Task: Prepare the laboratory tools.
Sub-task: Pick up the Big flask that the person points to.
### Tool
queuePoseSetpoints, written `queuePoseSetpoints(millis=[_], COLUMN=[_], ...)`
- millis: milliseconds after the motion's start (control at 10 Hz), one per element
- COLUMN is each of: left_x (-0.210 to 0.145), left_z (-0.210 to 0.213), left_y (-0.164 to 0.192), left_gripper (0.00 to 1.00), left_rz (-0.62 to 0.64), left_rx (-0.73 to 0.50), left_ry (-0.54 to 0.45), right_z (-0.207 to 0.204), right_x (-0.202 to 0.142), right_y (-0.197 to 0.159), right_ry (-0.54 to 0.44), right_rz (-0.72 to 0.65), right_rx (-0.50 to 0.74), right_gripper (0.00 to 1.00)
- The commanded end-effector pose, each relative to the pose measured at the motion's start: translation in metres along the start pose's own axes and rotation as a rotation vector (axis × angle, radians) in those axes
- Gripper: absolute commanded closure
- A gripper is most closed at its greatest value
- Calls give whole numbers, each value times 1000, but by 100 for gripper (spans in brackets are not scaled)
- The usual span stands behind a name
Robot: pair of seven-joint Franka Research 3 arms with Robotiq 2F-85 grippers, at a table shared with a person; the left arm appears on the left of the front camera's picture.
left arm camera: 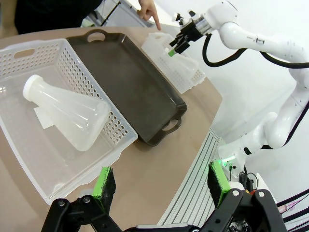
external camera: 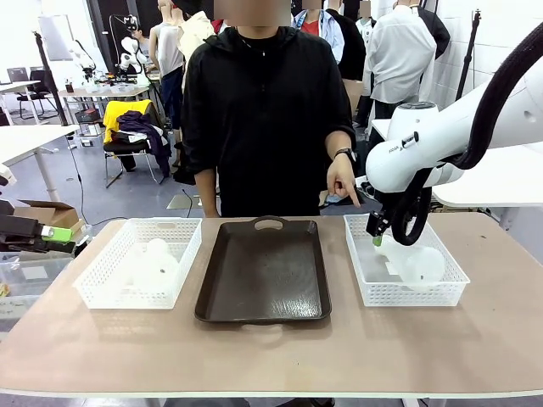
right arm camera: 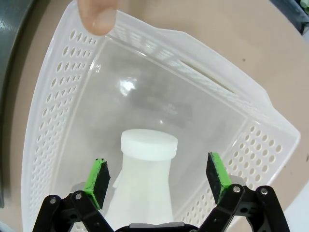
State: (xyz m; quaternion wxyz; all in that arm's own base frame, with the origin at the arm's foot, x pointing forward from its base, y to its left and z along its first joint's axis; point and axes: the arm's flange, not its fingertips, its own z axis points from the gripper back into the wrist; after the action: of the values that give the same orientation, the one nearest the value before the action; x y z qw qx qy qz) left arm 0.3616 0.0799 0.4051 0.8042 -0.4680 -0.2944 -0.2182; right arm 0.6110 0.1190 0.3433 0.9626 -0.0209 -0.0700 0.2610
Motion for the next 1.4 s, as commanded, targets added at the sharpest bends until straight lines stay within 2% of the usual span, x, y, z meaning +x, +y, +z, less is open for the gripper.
queuePoseSetpoints(millis=[0,800,900,1100,1300], left_x=[-1,-1,-1,-1,-1], left_z=[1,1,1,1,1], left_y=[-1,-1,-1,-1,-1], left_gripper=[0,0,0,0,0], left_rz=[-3,-3,-3,-3,-3], left_rx=[-4,-4,-4,-4,-4], left_ry=[0,0,0,0,0], right_z=[-6,-26,-27,-24,-35], right_x=[13,11,11,11,14], right_y=[-9,-7,-6,0,2], right_ry=[27,47,44,23,57], right_rz=[2,-6,-1,22,19], right_rx=[23,0,-7,-46,-45], right_gripper=[0,0,4,36,69])
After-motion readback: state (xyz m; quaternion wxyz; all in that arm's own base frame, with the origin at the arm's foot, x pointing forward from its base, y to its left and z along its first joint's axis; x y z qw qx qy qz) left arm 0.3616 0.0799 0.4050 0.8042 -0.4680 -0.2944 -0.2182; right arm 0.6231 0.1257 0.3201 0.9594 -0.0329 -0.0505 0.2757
